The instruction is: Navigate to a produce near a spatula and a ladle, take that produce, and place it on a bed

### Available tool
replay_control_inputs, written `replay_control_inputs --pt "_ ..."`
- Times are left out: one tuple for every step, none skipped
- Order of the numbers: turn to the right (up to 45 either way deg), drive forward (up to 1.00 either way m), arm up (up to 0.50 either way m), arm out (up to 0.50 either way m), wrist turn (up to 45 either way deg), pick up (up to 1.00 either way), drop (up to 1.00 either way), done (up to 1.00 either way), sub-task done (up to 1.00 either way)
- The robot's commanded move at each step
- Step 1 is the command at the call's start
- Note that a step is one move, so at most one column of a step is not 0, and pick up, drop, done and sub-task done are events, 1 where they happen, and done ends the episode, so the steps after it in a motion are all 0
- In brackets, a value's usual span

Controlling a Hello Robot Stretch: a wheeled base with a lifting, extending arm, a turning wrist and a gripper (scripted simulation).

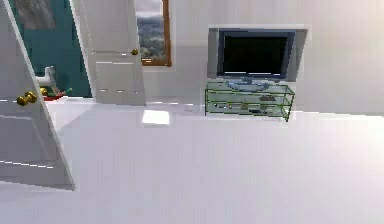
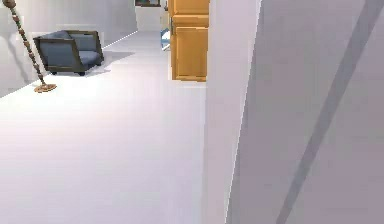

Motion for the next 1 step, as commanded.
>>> replay_control_inputs --pt "-24.0 0.00 0.00 0.00 0.0 0.00 0.00 0.00 0.00"
